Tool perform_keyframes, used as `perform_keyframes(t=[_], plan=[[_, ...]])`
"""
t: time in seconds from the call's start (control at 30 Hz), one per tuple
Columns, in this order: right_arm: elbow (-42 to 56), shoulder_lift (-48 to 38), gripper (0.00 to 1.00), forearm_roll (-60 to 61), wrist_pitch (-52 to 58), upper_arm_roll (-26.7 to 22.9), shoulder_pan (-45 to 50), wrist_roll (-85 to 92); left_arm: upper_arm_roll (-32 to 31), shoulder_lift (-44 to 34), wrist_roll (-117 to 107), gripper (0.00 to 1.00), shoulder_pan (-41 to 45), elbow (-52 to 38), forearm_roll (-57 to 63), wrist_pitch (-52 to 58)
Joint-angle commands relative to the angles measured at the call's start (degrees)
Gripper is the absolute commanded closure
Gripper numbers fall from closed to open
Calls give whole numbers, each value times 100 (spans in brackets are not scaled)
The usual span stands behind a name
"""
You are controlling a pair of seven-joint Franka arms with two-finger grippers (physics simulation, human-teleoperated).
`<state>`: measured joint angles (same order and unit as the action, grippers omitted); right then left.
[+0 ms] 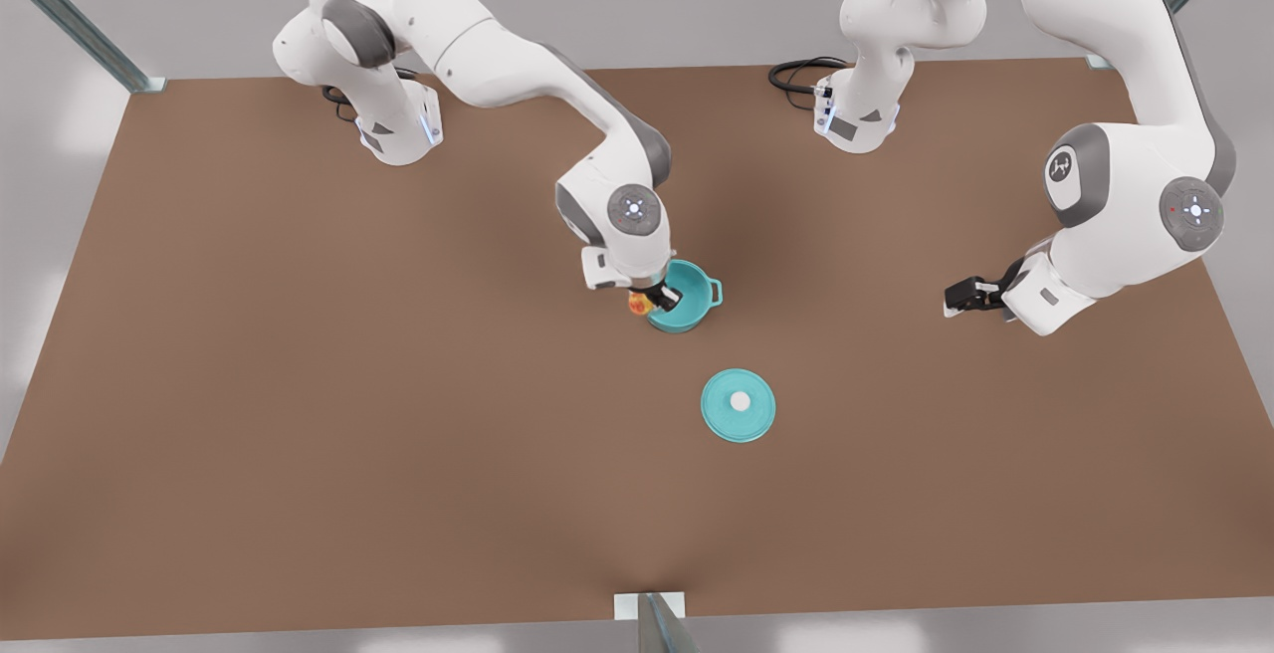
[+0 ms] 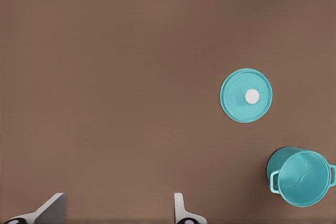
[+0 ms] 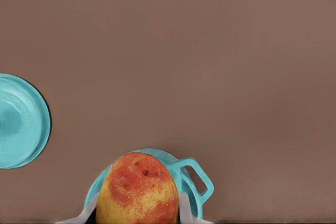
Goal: Open the pot lid and put the potato into the pot
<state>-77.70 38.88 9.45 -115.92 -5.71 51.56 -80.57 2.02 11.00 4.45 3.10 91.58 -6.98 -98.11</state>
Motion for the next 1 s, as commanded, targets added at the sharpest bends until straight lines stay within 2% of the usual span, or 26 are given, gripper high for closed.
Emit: perform_keyframes(t=[0.0, 0.13, 0.4, 0.43, 0.57, 0.6, 0.67, 0.73, 0.77, 0.83, 0.87, 0.97], plan=[[97, 155, 50, 101, 113, -1, 82, -1611, 0, -11, 74, 0, -3, 1, 4, 2], [581, 699, 49, 268, 8, -1, 275, -1638, 0, -2, 74, 0, 6, -17, 4, 2], [625, 832, 47, 277, -36, -1, 372, -1638, 0, -2, 74, 0, 6, -17, 4, -7], [625, 832, 0, 268, -36, -1, 372, -1585, 0, -2, 74, 0, 6, -26, 4, 2], [625, 718, 0, 233, 34, -36, 363, -1576, 0, -2, 74, 0, 6, -26, 13, 2], [581, 411, 0, 198, 104, -245, 319, -1392, 0, -2, 74, 0, 6, -26, 13, 2], [229, -363, 0, 154, 1167, -1353, 127, 30, 0, -2, 74, 0, 6, -26, 13, 2], [212, -899, 0, -57, 2486, -1960, -1086, 2271, 0, -2, 74, 0, 6, -26, 4, 2], [-112, -1373, 0, -171, 2654, -1987, -1956, 3853, 0, -2, 74, 0, 6, -26, 4, 2], [-1668, -2279, 0, -549, 1477, -1987, -2887, 6759, 0, -2, 74, 0, 6, -26, 4, 2], [-1748, -2437, 0, -628, 1449, -1987, -3248, 7766, 0, -2, 74, 0, 6, -26, 4, 2], [-1748, -2473, 0, -839, 1335, -1891, -3442, 7556, 0, -2, 74, 0, 6, -17, 4, 2]])
